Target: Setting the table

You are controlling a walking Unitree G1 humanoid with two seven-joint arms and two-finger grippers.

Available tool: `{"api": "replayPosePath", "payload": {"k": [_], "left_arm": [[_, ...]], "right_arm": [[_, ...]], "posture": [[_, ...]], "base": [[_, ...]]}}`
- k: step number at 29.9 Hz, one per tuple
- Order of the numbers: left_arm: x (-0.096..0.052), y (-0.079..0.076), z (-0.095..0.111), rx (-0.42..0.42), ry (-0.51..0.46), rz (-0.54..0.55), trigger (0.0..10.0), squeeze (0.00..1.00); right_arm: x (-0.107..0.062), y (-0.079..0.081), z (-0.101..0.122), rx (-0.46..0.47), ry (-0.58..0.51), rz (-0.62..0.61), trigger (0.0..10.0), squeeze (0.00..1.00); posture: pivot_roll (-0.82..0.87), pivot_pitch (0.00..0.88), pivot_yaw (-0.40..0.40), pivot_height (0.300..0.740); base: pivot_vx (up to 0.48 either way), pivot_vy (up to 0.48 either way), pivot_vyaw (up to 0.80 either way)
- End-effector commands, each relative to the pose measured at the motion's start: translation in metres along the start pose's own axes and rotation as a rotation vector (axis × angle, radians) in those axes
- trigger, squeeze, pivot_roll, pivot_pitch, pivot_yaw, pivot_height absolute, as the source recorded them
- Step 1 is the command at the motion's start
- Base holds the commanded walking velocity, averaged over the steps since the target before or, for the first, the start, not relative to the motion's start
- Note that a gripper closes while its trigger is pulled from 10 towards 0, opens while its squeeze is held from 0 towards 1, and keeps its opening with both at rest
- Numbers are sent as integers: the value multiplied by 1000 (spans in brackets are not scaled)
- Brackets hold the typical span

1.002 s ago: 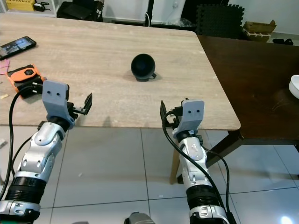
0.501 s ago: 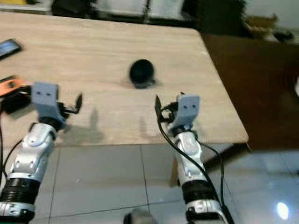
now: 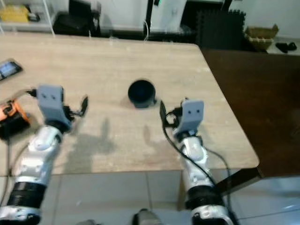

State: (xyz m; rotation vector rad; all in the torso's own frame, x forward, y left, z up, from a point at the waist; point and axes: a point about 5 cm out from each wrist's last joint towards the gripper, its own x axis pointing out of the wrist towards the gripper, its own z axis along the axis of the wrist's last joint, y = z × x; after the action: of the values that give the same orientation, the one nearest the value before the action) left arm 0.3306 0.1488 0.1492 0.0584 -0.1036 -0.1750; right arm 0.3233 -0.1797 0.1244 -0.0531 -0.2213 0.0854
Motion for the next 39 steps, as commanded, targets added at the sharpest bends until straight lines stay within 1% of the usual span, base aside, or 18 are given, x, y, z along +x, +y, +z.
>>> {"api": "replayPosePath", "payload": {"k": [1, 9, 23, 26, 33, 34, 35, 36, 37, 39], "left_arm": [[-2, 4, -5, 6, 21, 11, 10000, 0], [-3, 4, -9, 11, 46, 8, 10000, 0], [-3, 5, -11, 16, 56, 17, 10000, 0], [-4, 4, -11, 13, 59, 14, 10000, 0], [-3, 4, -12, 17, 62, 13, 10000, 0], [-3, 4, -12, 17, 63, 13, 10000, 0], [-4, 4, -12, 18, 63, 12, 10000, 0], [-4, 4, -12, 18, 63, 12, 10000, 0], [-3, 3, -13, 18, 63, 12, 10000, 0], [-3, 3, -13, 18, 62, 10, 10000, 0]], "right_arm": [[-2, 1, -3, 17, 6, -6, 10000, 0], [-1, 1, -2, 17, 7, 0, 10000, 0], [0, 5, -3, 22, 17, 23, 10000, 0], [2, 9, -1, 53, 25, 48, 10000, 0], [10, 16, 7, 63, 8, 89, 10000, 0], [11, 17, 8, 63, 6, 93, 10000, 43], [15, 20, 11, 77, -3, 116, 10000, 1000], [15, 20, 11, 77, -3, 116, 10000, 1000], [18, 23, 14, 97, -10, 142, 10000, 1000], [22, 26, 14, 108, -2, 167, 10000, 1000]], "posture": [[67, 29, -48, 740], [67, 33, -49, 740], [67, 34, -50, 740], [64, 33, -47, 740], [63, 35, -47, 740], [63, 35, -47, 740], [63, 35, -47, 740], [63, 35, -47, 740], [62, 36, -47, 740], [62, 36, -44, 740]], "base": [[240, 0, 0], [0, 0, 0], [0, 0, 0], [0, 0, 0], [0, 0, 0], [0, 0, 0], [0, 0, 0], [0, 0, 0], [0, 0, 0], [0, 0, 0]]}}
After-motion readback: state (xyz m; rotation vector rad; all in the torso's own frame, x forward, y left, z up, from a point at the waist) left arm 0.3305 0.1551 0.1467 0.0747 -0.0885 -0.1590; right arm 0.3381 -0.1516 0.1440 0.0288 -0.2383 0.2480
